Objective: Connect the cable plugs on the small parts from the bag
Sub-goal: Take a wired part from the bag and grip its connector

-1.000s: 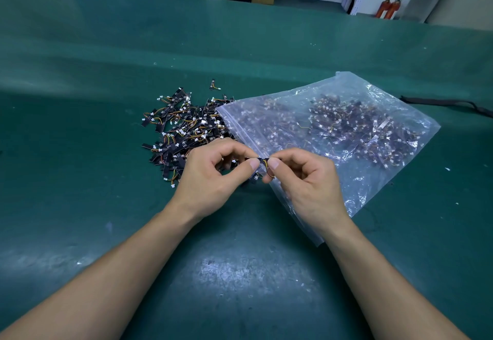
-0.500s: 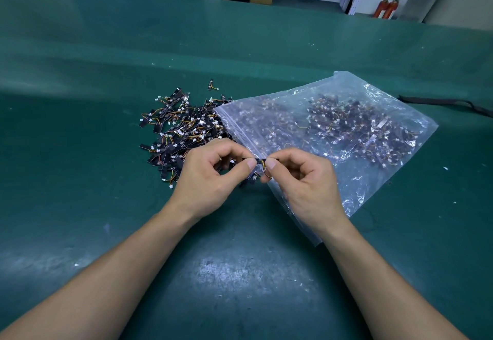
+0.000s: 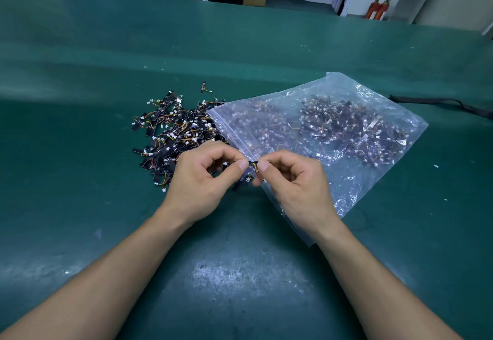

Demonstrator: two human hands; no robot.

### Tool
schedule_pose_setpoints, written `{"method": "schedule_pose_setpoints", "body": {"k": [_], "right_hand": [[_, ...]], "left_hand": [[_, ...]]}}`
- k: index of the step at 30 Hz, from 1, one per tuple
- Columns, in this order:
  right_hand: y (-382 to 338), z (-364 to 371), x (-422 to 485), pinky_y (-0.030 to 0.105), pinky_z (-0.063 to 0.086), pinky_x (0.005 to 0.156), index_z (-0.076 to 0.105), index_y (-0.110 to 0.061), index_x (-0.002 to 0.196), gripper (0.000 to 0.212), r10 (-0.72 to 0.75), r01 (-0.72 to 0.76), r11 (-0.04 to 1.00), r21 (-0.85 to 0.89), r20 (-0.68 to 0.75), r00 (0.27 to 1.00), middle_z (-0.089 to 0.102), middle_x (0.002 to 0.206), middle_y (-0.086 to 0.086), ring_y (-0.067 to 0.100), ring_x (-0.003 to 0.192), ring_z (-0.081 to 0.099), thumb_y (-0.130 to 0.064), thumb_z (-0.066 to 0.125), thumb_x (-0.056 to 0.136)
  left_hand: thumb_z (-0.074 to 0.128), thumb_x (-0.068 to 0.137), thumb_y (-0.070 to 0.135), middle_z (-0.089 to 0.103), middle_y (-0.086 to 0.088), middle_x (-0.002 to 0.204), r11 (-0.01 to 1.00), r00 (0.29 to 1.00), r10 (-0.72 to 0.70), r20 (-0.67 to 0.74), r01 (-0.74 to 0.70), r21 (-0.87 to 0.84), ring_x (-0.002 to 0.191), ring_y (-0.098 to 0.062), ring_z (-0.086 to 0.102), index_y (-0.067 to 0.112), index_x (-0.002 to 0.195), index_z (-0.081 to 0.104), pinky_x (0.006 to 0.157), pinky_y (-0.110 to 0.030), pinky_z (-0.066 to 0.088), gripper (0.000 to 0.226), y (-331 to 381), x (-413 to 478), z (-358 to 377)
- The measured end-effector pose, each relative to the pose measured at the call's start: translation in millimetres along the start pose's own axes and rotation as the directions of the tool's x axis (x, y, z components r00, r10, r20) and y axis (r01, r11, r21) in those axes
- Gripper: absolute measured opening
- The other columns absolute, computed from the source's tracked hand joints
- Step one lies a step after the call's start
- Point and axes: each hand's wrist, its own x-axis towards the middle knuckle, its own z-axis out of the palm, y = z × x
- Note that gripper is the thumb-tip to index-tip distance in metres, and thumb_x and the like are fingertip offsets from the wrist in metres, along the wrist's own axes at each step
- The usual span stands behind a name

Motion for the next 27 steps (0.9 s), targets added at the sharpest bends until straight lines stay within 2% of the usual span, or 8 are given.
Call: {"method": "schedule_pose_setpoints", "body": {"k": [2,5,10,12,15,20,24,27], "right_hand": [[0.5,-0.1,0.5,0.024,0.043,0.054,0.072,-0.025,0.081,0.02,-0.008,0.008,0.999,-0.041,-0.011,1.0,0.072,0.067,-0.006,0.011,0.055,0.057,-0.013,0.066,0.097],[1.4,0.1,0.8,0.043,0.049,0.06,0.071,-0.028,0.08,0.019,-0.026,0.025,0.997,-0.066,-0.021,0.999,0.072,0.068,-0.005,0.035,0.064,0.061,-0.017,0.066,0.096],[1.3,0.1,-0.3,0.026,0.048,0.057,0.072,-0.025,0.082,0.015,-0.016,0.014,0.998,-0.053,-0.026,1.0,0.072,0.068,-0.006,0.014,0.059,0.061,-0.02,0.065,0.094],[1.9,-0.2,-0.8,0.028,0.047,0.057,0.073,-0.024,0.085,0.012,0.007,-0.007,1.0,-0.026,-0.023,1.0,0.073,0.069,-0.004,0.016,0.06,0.063,-0.021,0.066,0.094],[1.1,-0.3,-0.8,0.02,0.041,0.054,0.072,-0.026,0.082,0.015,-0.007,0.007,1.0,-0.022,-0.014,1.0,0.072,0.068,-0.004,0.008,0.056,0.057,-0.021,0.065,0.094],[2.2,0.1,0.0,0.035,0.045,0.056,0.07,-0.029,0.08,0.018,-0.045,0.043,0.996,-0.076,-0.023,0.999,0.072,0.067,-0.007,0.029,0.059,0.058,-0.021,0.064,0.095],[2.3,-0.1,-0.6,0.016,0.038,0.053,0.07,-0.025,0.081,0.018,-0.034,0.033,0.998,-0.049,-0.017,0.999,0.072,0.067,-0.004,0.004,0.051,0.052,-0.018,0.065,0.096],[2.1,0.5,-1.2,0.011,0.037,0.053,0.072,-0.022,0.083,0.012,-0.002,0.002,1.0,0.003,-0.012,1.0,0.072,0.067,-0.001,0.001,0.049,0.052,-0.02,0.066,0.094]], "left_hand": [[0.068,0.085,0.017,0.066,0.007,0.075,1.0,1.0,-0.018,0.003,0.018,-0.011,0.071,-0.021,0.058,0.027,0.076,0.069,0.064,-0.035,0.045,0.014,-0.2,0.0,0.1],[0.068,0.085,0.019,0.066,0.01,0.074,0.999,0.999,-0.043,0.029,0.044,-0.026,0.066,-0.011,0.053,0.023,0.079,0.07,0.062,-0.026,0.041,0.008,-0.7,-0.6,-0.3],[0.068,0.085,0.019,0.065,0.01,0.074,0.999,0.999,-0.044,0.017,0.044,-0.016,0.07,-0.015,0.056,0.026,0.076,0.068,0.065,-0.031,0.044,0.011,-0.9,-0.7,0.0],[0.068,0.086,0.019,0.065,0.009,0.075,1.0,0.999,-0.029,0.013,0.029,0.0,0.071,-0.019,0.057,0.025,0.076,0.068,0.065,-0.029,0.044,0.011,-1.4,-0.9,-0.1],[0.068,0.086,0.019,0.065,0.007,0.075,1.0,1.0,-0.014,0.008,0.014,0.017,0.07,-0.02,0.056,0.024,0.076,0.068,0.064,-0.026,0.043,0.011,-1.9,-1.2,-0.5],[0.069,0.086,0.018,0.066,0.006,0.075,1.0,1.0,-0.018,0.023,0.019,-0.006,0.069,-0.011,0.054,0.022,0.079,0.069,0.064,-0.024,0.042,0.008,-2.0,-1.2,-0.9],[0.069,0.086,0.016,0.065,0.007,0.075,1.0,1.0,-0.016,0.02,0.016,-0.003,0.069,-0.011,0.054,0.022,0.078,0.069,0.064,-0.025,0.042,0.01,-2.8,-1.4,-1.3],[0.068,0.086,0.015,0.065,0.008,0.075,1.0,1.0,0.001,0.009,-0.001,0.016,0.07,-0.012,0.055,0.02,0.077,0.068,0.065,-0.024,0.042,0.01,-3.1,-1.4,-1.4]]}}
